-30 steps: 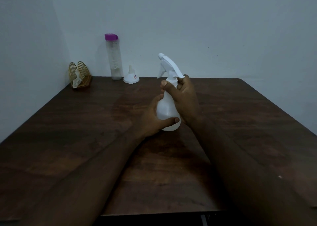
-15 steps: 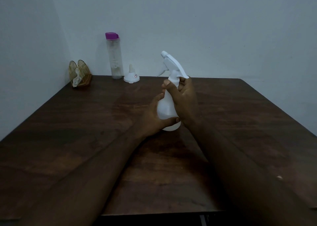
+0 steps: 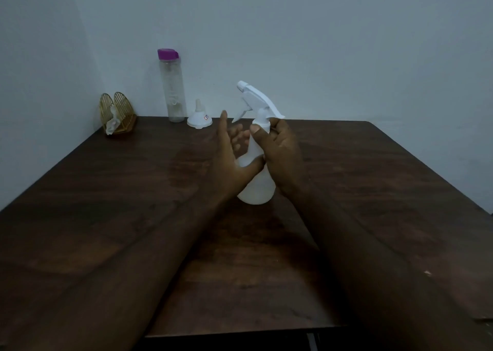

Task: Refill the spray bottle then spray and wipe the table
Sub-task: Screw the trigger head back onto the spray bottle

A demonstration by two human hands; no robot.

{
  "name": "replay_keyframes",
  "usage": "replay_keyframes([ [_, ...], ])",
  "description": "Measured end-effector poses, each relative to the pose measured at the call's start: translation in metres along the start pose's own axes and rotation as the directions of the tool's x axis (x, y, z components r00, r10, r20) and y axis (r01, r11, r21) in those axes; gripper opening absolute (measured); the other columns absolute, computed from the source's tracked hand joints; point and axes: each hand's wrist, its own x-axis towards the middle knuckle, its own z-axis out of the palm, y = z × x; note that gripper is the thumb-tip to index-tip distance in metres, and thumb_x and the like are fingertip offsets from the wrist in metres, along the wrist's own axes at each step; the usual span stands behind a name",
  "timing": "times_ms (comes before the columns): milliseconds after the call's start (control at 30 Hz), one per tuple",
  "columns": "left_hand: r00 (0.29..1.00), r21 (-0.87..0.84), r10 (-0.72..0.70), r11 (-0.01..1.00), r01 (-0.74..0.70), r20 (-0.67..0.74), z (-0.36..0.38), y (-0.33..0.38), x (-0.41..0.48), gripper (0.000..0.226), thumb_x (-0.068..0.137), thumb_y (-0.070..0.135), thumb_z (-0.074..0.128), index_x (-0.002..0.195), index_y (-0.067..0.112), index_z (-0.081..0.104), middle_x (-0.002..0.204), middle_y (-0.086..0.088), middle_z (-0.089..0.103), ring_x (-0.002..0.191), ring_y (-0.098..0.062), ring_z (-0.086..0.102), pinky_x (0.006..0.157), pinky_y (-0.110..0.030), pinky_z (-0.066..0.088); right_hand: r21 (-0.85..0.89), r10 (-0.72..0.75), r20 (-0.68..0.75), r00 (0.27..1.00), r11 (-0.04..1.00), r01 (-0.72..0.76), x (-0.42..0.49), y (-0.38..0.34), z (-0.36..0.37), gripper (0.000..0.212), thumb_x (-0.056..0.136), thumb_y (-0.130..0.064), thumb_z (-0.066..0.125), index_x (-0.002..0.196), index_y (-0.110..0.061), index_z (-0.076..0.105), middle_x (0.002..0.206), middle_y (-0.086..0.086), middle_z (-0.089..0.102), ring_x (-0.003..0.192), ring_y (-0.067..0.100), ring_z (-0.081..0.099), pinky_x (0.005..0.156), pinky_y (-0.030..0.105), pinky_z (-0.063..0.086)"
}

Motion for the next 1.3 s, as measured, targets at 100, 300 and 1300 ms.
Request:
replay_keyframes([
  [100, 0.998, 0.027, 0.056, 0.998, -0.055, -0.039, 0.007, 0.003, 0.012, 0.103, 0.081, 0.001, 0.075, 0.153, 0.004, 0.001, 0.121, 0.012, 0.059, 0.107, 0.015, 0.055, 0.090, -0.007, 0.042, 0.051, 0.003, 0.041, 0.999, 0.999, -0.006, 0.002, 0.000, -0.002, 0.037, 0.086, -0.029, 0.070, 0.114, -0.009, 0.057, 0.098, 0.012, 0.074, 0.093, 0.028, 0.072, 0.085, 0.047, 0.058],
  [300, 0.987, 0.055, 0.033, 0.998, -0.025, -0.158, 0.018, -0.004, 0.024, 0.080, 0.080, 0.008, 0.076, 0.145, 0.001, 0.029, 0.077, 0.024, 0.061, 0.079, 0.010, 0.061, 0.074, -0.013, 0.051, 0.031, -0.004, 0.011, 1.000, 1.000, 0.004, 0.001, 0.000, -0.001, 0.036, 0.087, -0.026, 0.070, 0.115, -0.012, 0.053, 0.098, 0.010, 0.074, 0.091, 0.024, 0.073, 0.081, 0.039, 0.059],
  [1300, 0.981, 0.041, 0.041, 0.999, -0.034, -0.192, 0.020, -0.007, 0.013, 0.090, 0.082, 0.013, 0.076, 0.150, 0.008, 0.018, 0.092, 0.018, 0.064, 0.091, 0.007, 0.064, 0.081, -0.015, 0.051, -0.057, -0.089, -0.053, 0.995, 0.995, 0.086, -0.005, 0.002, 0.008, 0.025, 0.090, -0.022, 0.069, 0.103, -0.026, 0.049, 0.086, 0.000, 0.073, 0.079, 0.012, 0.072, 0.071, 0.025, 0.058],
])
